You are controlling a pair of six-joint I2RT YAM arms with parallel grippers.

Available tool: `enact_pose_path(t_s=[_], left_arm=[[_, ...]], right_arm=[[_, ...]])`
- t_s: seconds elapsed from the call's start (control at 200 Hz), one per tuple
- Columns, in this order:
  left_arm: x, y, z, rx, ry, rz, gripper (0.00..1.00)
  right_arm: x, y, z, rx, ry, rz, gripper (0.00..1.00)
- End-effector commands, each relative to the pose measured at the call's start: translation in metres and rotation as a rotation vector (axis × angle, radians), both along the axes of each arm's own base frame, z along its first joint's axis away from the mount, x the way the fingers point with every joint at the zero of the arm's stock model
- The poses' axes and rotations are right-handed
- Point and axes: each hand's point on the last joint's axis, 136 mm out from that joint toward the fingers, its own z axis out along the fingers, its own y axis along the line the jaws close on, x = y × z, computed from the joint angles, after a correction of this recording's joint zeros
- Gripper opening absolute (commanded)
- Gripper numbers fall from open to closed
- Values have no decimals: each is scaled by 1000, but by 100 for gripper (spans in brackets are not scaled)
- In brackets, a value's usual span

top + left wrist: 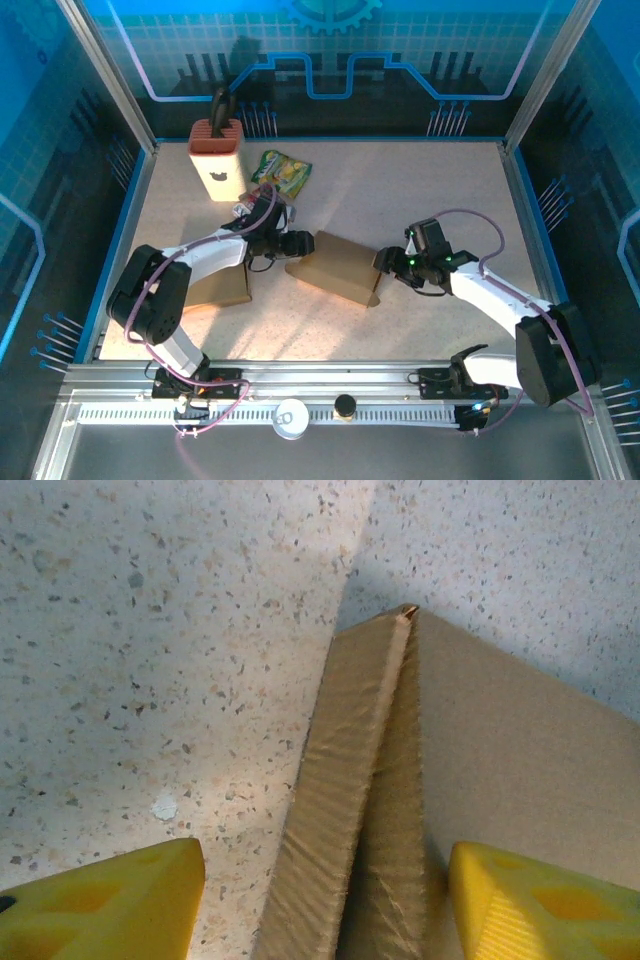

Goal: Fold the paper box

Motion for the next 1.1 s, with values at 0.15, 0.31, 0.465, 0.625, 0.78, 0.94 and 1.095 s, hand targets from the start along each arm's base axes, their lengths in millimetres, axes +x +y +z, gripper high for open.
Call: enact_pose_path(t_s=[0.15,0.31,0.465,0.625,0.78,0.94,1.095], left_arm=[[-13,-2,-17,1,6,-40,64],[-18,-4,-21,-9,13,-45,60],[-22,-8,-22,-26,13,-48,56],[-29,-9,-20,-51,16,-35,51],[-38,-9,-21,-65,17,-21,46],[-49,-11,-25,-84,22,-7,44],[-59,-15,-29,-106,30,5,41]], right_arm=[[-6,10,-10,25,9,54,63],[-7,13,-18,34,22,67,63],[-4,20,-23,59,33,94,59],[-2,22,-31,56,51,106,51],[1,18,-35,48,60,105,43],[5,14,-38,29,65,120,35],[10,9,-37,9,67,146,32]])
